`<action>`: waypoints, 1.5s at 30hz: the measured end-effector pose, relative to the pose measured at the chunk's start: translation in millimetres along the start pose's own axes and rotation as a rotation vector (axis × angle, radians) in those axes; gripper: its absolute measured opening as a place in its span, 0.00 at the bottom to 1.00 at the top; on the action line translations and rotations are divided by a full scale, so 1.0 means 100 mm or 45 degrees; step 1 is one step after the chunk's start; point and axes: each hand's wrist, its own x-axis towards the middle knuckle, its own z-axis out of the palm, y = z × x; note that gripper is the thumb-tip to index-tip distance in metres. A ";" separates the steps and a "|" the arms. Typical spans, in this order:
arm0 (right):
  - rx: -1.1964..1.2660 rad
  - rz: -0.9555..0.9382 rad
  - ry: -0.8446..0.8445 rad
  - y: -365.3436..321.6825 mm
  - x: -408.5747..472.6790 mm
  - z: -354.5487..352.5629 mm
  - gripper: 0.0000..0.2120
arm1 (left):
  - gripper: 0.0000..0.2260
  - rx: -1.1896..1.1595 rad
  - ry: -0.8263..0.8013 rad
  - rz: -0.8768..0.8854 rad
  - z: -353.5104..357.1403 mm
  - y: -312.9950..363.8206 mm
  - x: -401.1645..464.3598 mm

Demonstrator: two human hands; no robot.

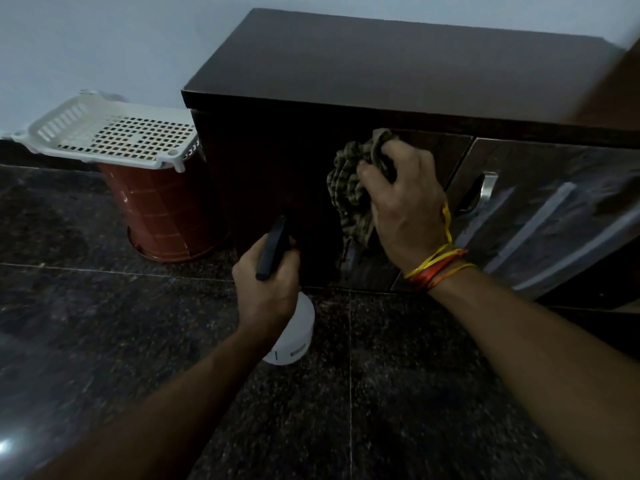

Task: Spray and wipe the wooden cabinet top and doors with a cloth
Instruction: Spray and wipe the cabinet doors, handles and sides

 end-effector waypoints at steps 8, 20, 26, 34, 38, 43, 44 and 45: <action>0.042 0.155 -0.014 -0.05 0.08 -0.11 0.11 | 0.12 -0.004 -0.007 -0.039 0.04 0.00 -0.02; 0.196 0.053 -0.269 -0.12 -0.55 0.14 0.18 | 0.14 -0.026 0.001 -0.054 0.03 -0.01 -0.01; 0.181 0.287 -0.497 -0.19 -0.80 0.25 0.14 | 0.11 -0.001 -0.008 -0.077 0.10 -0.07 -0.04; 0.336 0.462 -0.292 -0.24 -0.77 0.21 0.14 | 0.09 0.027 -0.042 -0.089 0.15 -0.18 -0.11; 0.321 0.573 -0.291 -0.29 -0.88 0.29 0.15 | 0.11 0.005 -0.032 -0.091 0.16 -0.23 -0.09; 0.366 0.538 -0.404 -0.33 -1.16 0.41 0.10 | 0.09 0.013 -0.039 -0.082 0.13 -0.26 -0.12; 0.380 0.559 -0.406 -0.33 -1.15 0.41 0.11 | 0.09 0.014 -0.042 -0.092 0.13 -0.27 -0.14; 0.399 0.602 -0.396 -0.33 -1.12 0.39 0.13 | 0.09 0.012 -0.042 -0.102 0.13 -0.29 -0.15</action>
